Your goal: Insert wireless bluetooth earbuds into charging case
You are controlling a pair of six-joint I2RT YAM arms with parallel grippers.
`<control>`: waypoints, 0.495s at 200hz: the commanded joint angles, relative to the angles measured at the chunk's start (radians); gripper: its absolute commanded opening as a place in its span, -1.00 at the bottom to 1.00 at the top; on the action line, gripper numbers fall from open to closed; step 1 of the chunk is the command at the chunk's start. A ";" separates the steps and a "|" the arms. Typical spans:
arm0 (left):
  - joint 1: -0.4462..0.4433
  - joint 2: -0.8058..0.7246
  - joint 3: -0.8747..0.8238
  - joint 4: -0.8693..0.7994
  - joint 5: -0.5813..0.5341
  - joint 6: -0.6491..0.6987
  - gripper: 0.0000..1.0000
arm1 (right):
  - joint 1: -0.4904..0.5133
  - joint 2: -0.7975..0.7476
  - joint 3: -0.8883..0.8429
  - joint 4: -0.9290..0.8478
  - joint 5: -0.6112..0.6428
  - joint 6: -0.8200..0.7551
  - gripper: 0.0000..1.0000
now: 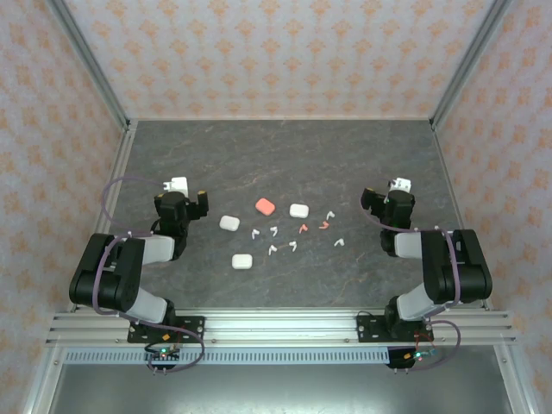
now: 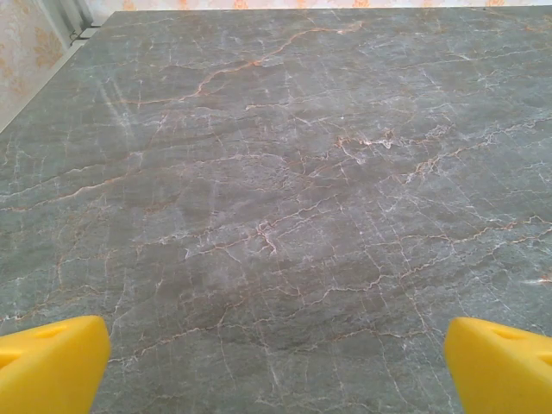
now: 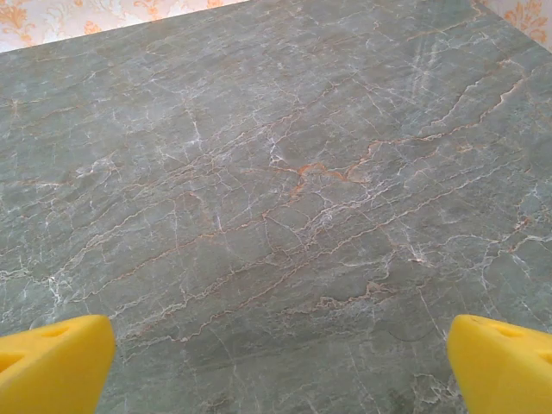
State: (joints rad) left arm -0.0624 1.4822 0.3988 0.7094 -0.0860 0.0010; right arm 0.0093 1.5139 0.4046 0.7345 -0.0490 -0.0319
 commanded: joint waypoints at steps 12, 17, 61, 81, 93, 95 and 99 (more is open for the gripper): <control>0.012 0.015 0.025 0.039 -0.023 0.010 1.00 | -0.007 0.006 0.019 0.029 0.014 -0.013 0.98; 0.012 0.015 0.025 0.039 -0.023 0.010 1.00 | -0.007 0.006 0.019 0.028 0.014 -0.013 0.98; 0.012 0.015 0.025 0.038 -0.023 0.010 1.00 | -0.008 0.006 0.019 0.028 0.014 -0.014 0.98; 0.012 0.015 0.026 0.037 -0.023 0.009 1.00 | -0.007 0.006 0.022 0.024 0.013 -0.013 0.98; 0.012 0.015 0.026 0.036 -0.024 0.009 1.00 | -0.007 0.007 0.024 0.021 0.013 -0.012 0.98; 0.012 0.015 0.026 0.036 -0.023 0.010 1.00 | -0.007 0.008 0.024 0.021 0.014 -0.013 0.98; 0.012 0.015 0.026 0.036 -0.023 0.009 1.00 | -0.007 0.008 0.023 0.022 0.012 -0.012 0.98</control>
State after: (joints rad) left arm -0.0624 1.4822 0.3988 0.7094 -0.0860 0.0010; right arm 0.0093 1.5139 0.4049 0.7345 -0.0490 -0.0319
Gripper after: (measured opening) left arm 0.999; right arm 0.992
